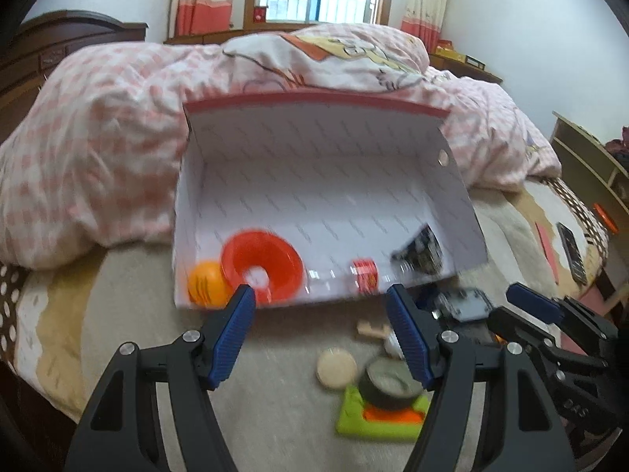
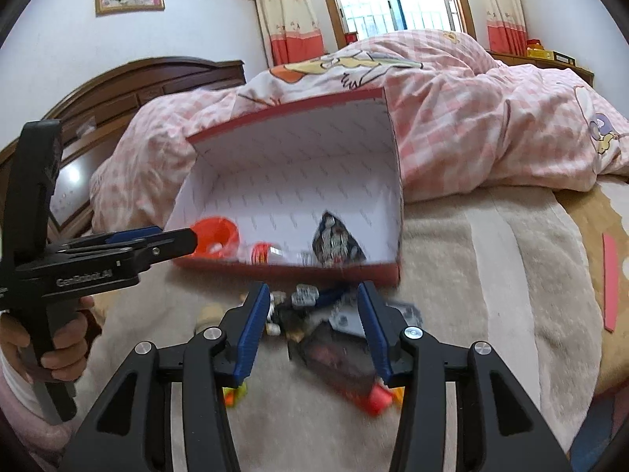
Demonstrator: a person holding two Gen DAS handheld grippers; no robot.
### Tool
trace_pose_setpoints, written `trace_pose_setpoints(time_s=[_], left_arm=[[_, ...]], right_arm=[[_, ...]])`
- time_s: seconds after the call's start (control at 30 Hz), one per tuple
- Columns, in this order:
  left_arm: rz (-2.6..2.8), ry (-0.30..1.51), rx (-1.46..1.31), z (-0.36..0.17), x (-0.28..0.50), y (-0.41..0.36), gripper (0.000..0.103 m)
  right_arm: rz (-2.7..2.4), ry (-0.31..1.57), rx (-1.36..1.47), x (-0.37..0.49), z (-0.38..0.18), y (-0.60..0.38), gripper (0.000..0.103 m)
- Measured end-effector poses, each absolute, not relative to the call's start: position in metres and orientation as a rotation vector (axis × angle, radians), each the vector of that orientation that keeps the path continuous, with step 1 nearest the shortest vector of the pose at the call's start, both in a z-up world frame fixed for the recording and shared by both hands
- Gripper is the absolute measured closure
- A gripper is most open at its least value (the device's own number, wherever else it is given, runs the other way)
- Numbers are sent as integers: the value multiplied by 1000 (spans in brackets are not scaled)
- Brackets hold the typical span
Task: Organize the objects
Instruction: 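Withdraw both tools from the box, moving the left tool toward the black tape roll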
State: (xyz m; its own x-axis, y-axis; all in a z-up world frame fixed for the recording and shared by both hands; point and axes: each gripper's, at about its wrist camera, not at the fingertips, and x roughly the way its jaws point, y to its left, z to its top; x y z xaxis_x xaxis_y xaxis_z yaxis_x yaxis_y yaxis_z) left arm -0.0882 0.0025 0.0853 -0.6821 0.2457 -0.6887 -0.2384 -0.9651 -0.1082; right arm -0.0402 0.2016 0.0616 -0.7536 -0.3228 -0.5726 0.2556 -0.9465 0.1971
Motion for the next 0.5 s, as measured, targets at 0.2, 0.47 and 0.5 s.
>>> trace_pose_setpoints(time_s=[0.2,0.47,0.5], left_arm=[[2575,-7,-1117,66,-67,8,33],[2493,93,-1105,52,-48,29,33],[2490,106,-1108,50,-48,31,33]], right_arm=[[-2688,-118,961,-26,52,208,55],[-2707,-122,1037,-16,38,221,49],[-2713,-128,1041,-15,37,223,48]])
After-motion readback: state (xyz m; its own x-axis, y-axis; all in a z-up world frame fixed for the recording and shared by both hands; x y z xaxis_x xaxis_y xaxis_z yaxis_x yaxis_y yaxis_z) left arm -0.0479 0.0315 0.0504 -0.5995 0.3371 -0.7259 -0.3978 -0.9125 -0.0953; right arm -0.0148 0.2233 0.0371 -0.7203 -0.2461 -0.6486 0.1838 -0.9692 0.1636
